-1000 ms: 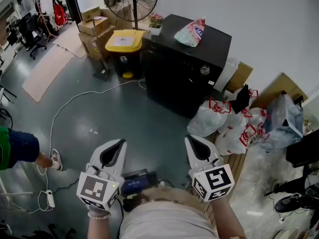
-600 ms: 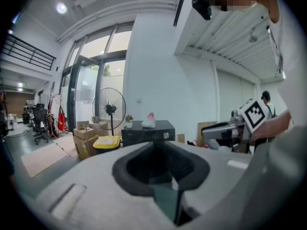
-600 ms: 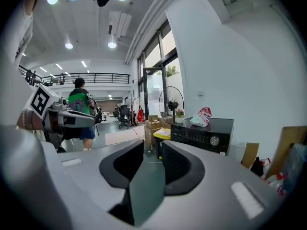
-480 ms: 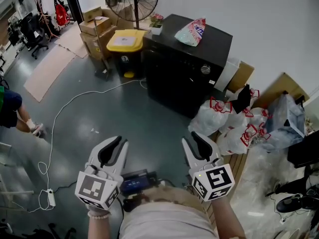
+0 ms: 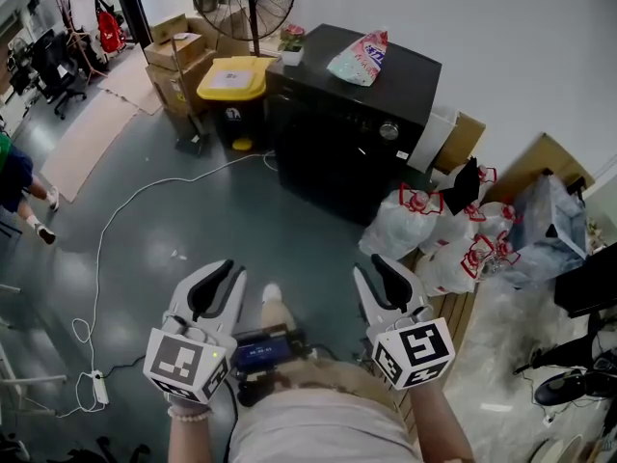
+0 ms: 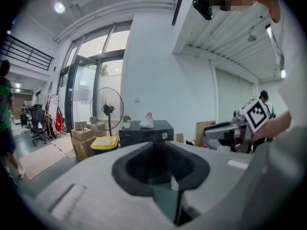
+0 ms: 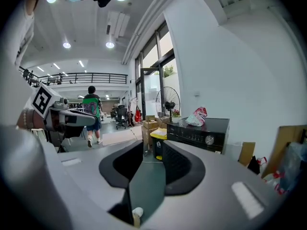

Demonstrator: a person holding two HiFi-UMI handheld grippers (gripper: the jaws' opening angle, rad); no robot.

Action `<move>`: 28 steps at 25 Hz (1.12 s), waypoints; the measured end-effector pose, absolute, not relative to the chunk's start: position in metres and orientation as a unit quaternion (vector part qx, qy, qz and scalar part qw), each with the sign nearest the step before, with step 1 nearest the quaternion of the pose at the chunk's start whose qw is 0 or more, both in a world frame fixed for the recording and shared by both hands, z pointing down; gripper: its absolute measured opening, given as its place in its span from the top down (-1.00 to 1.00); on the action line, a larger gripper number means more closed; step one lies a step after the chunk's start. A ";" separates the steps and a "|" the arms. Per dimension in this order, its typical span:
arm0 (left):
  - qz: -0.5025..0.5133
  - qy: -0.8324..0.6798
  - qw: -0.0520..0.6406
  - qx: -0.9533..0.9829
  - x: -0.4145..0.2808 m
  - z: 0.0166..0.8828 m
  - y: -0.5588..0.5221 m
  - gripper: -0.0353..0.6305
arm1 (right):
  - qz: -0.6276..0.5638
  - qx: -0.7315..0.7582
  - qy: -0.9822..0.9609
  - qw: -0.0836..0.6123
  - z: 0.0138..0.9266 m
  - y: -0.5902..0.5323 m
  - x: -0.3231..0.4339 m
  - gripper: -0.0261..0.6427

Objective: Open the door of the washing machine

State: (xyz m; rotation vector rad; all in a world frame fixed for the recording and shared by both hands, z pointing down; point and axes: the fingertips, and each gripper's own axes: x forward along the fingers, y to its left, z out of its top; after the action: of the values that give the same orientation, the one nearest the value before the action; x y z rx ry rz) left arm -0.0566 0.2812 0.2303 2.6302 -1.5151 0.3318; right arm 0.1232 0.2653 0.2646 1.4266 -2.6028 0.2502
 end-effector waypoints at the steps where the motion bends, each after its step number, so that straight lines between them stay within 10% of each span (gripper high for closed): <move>1: 0.108 -0.493 0.043 0.862 -0.055 0.230 0.279 0.70 | 0.084 0.479 -0.870 0.082 0.265 0.264 0.124 0.59; 28: 0.108 -0.457 0.054 0.881 -0.099 0.240 0.141 0.68 | 0.097 0.502 -0.853 0.105 0.275 0.144 0.081 0.59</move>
State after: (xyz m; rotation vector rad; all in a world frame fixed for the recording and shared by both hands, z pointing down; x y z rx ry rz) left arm -0.0987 0.1412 0.2401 2.6769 -1.3883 0.3290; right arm 0.0814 0.1443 0.2752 1.4800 -2.5146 0.2848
